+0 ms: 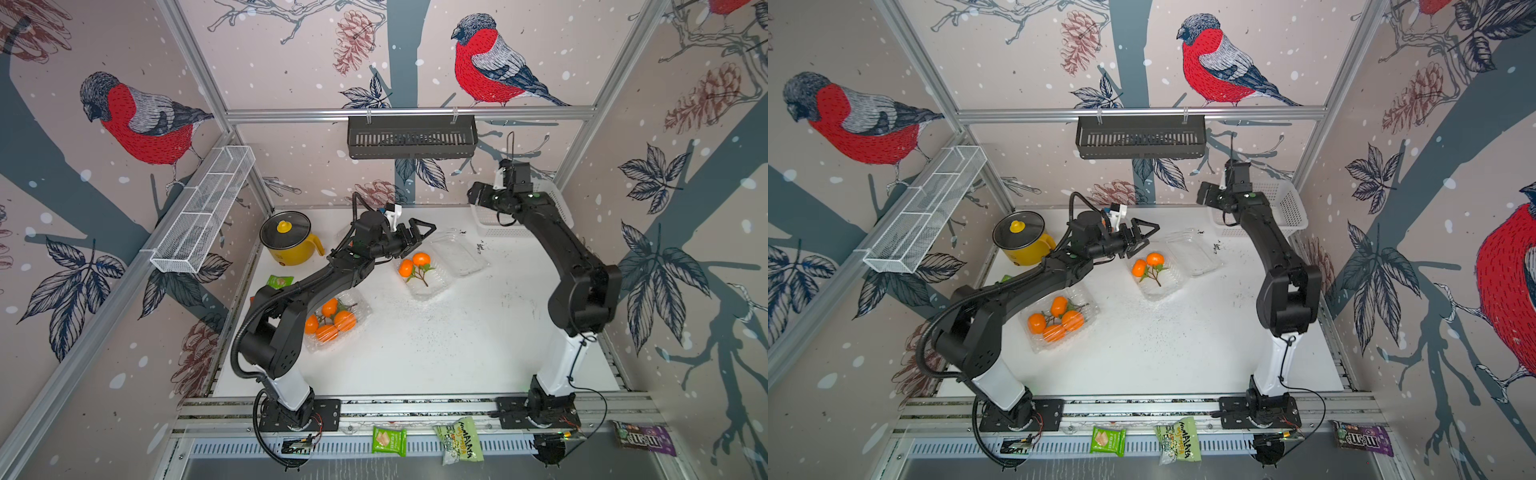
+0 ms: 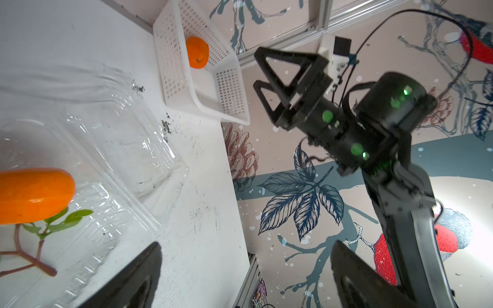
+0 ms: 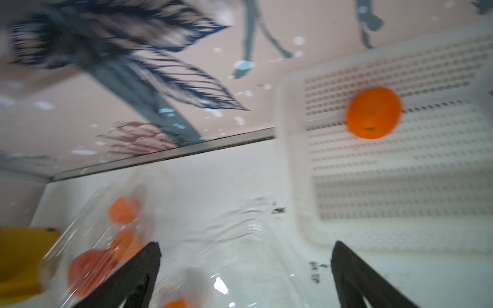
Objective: Take oranges out of containers
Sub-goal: Place the orange in the basket, then pick up the orange from the packing box.
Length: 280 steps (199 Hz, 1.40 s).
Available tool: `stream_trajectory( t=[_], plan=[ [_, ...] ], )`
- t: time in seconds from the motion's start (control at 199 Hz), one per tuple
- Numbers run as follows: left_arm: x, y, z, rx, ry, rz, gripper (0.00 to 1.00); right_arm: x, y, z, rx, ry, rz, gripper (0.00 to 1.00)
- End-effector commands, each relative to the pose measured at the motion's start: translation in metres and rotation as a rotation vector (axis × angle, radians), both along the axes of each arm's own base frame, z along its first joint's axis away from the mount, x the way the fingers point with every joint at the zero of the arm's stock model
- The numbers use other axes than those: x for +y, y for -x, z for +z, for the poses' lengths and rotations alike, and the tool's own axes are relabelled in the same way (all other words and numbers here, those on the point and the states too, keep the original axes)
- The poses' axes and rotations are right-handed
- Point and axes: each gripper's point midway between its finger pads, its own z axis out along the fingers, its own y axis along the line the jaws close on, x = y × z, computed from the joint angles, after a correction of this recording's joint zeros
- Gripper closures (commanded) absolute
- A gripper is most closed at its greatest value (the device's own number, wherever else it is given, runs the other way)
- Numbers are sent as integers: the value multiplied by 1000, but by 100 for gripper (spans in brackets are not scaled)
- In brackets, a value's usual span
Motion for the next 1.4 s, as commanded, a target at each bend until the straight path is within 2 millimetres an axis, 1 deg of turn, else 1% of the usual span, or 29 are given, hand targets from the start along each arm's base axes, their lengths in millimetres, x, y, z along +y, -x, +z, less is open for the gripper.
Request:
stream_trajectory(
  t=[0.0, 0.01, 0.07, 0.09, 0.11, 0.155, 0.201, 0.211, 0.291, 0.351, 0.406, 0.466, 0.521, 0.597, 0.672, 0.797, 0.907, 0.958, 1.063, 1.083, 1.118, 1.158, 1.208, 1.283, 1.339, 1.379, 1.399],
  plan=[
    [26, 7, -1, -21, -25, 52, 3, 40, 47, -22, 12, 46, 109, 0],
    [28, 9, 0, -21, -24, 56, 3, 46, 53, -29, 27, 46, 122, 0],
    [39, 16, 0, -25, -20, 74, 3, 70, 86, -57, 84, 38, 178, 1],
    [41, 17, 5, -34, -17, 78, 3, 77, 97, -65, 100, 37, 197, 3],
    [44, 21, -1, -23, -23, 81, 3, 83, 106, -74, 116, 40, 215, 5],
    [47, 26, -4, -20, -26, 81, 3, 95, 128, -95, 156, 56, 245, 9],
    [49, 32, -7, -17, -24, 77, 3, 104, 142, -111, 181, 64, 272, 10],
    [49, 33, -7, -14, -22, 76, 3, 107, 147, -117, 190, 64, 283, 10],
    [51, 40, -13, -6, -10, 69, 3, 123, 162, -147, 244, 85, 331, 13],
    [53, 44, -17, 1, -6, 70, 3, 131, 166, -162, 264, 120, 352, 14],
    [55, 47, -22, 11, -3, 72, 3, 134, 164, -176, 283, 137, 349, 14],
    [55, 50, -24, 20, 8, 67, 3, 137, 160, -189, 300, 151, 358, 16],
    [55, 51, -28, 26, 11, 66, 3, 139, 154, -202, 309, 174, 357, 20],
    [55, 52, -31, 34, 8, 66, 3, 141, 145, -217, 325, 212, 356, 20],
    [55, 51, -32, 36, 7, 66, 3, 143, 137, -227, 324, 233, 356, 25],
    [54, 49, -36, 46, 3, 64, 3, 147, 132, -241, 338, 262, 363, 40],
    [52, 46, -39, 53, 2, 63, 3, 148, 137, -244, 340, 271, 364, 58],
    [51, 45, -40, 57, 0, 63, 3, 147, 139, -243, 339, 266, 363, 68],
    [49, 42, -42, 64, 8, 56, 3, 145, 140, -235, 323, 251, 353, 90],
    [48, 41, -42, 64, 10, 55, 3, 146, 140, -233, 319, 248, 354, 93],
    [47, 40, -40, 63, 15, 54, 3, 146, 140, -227, 313, 243, 355, 93],
    [46, 38, -38, 60, 18, 52, 3, 148, 138, -217, 299, 232, 357, 93],
    [44, 35, -32, 49, 21, 51, 3, 151, 136, -200, 275, 210, 363, 94],
    [41, 29, -21, 25, 20, 52, 3, 155, 132, -165, 230, 154, 373, 93],
    [37, 23, -11, 7, 19, 48, 3, 152, 126, -137, 195, 113, 363, 93],
    [32, 19, -3, -11, 22, 43, 3, 146, 120, -117, 172, 79, 348, 93],
    [30, 18, -3, -12, 20, 39, 3, 142, 116, -107, 162, 61, 336, 93]
  ],
)
